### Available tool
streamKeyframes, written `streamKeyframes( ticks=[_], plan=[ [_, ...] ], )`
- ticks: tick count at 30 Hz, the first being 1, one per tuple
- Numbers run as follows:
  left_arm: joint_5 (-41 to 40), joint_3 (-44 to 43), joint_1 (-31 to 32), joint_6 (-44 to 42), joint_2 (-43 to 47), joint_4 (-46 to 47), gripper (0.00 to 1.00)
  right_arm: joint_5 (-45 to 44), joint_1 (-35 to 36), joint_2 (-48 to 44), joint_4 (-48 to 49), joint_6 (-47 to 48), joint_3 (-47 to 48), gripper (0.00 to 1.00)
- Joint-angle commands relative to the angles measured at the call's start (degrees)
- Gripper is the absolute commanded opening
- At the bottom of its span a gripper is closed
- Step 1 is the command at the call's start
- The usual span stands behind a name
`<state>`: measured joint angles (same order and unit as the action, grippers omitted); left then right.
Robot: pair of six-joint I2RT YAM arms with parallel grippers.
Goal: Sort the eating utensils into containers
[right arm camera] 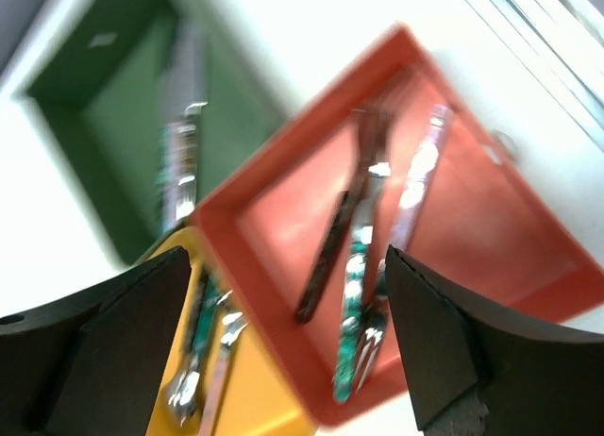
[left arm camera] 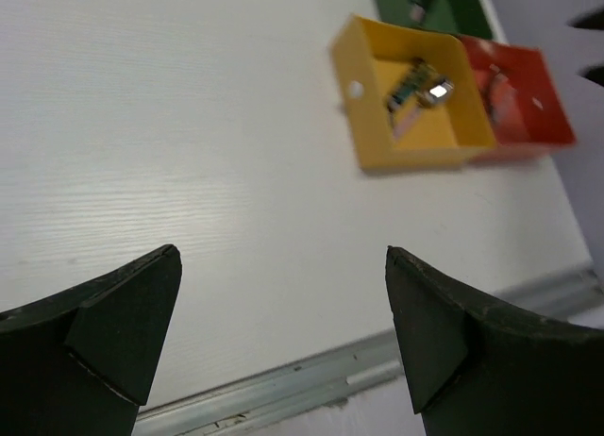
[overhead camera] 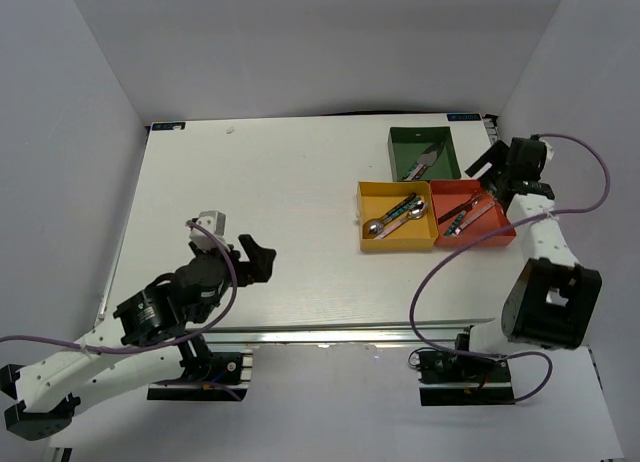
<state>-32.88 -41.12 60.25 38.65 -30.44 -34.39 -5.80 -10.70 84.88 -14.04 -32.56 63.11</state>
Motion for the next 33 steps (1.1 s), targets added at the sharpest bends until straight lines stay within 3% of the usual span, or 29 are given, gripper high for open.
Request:
streamKeyframes(
  ticks=[1,5,8,12,18,22,24,26,27,28,29,33],
  plan=[
    [-23.48,-7.11,-0.04,10.46,-5.32,-15.39,0.98,1.76,5.41,-8.49,-2.82,7.66,3.95,0.89],
    [-32.74,-17.73,-0.65,9.35,-14.88,-18.52,0.98,-11.21,25.58,-21.29,-5.99,17.52,2.11,0.89],
    [-35.92,-27.64,-4.94,7.76,-20.69,-24.37,0.98,-10.81,32.03,-29.47,-14.13,17.09,1.93,0.89],
    [-40.67,-34.80,-5.76,1.99,-19.68,-25.91,0.98,-7.04,34.08,-41.17,-21.69,17.79,3.50,0.89],
    [-44.90,-32.98,-5.76,-9.63,-11.15,-20.73,0.98,-9.65,34.08,-47.61,-36.74,22.09,11.50,0.89],
    [-43.33,-23.68,-5.76,-18.26,-9.37,-5.55,0.98,-15.72,34.08,-51.91,-39.66,26.05,10.91,0.89],
    [-40.52,-24.35,-6.72,-14.60,-16.82,-6.91,0.98,-18.36,34.08,-53.59,-40.27,26.23,10.28,0.89],
    [-31.41,-24.36,-11.53,-13.70,-20.96,-5.26,0.98,-18.11,34.08,-54.73,-40.80,25.97,10.45,0.89],
    [-26.14,-24.09,-19.56,-12.91,-21.50,-4.46,0.98,-18.19,34.08,-55.17,-41.67,25.88,10.97,0.89],
    [-18.87,-23.39,-23.38,-12.55,-20.38,-2.54,0.98,-18.54,34.08,-55.87,-42.46,25.53,11.76,0.89],
    [-17.49,-21.82,-28.47,-12.64,-18.54,-1.91,0.98,-19.06,34.08,-56.23,-43.25,25.52,13.77,0.89],
    [-19.23,-22.95,-31.42,-11.06,-11.06,-8.31,0.98,-18.11,34.43,-58.25,-46.68,25.79,17.92,0.89]
  ],
)
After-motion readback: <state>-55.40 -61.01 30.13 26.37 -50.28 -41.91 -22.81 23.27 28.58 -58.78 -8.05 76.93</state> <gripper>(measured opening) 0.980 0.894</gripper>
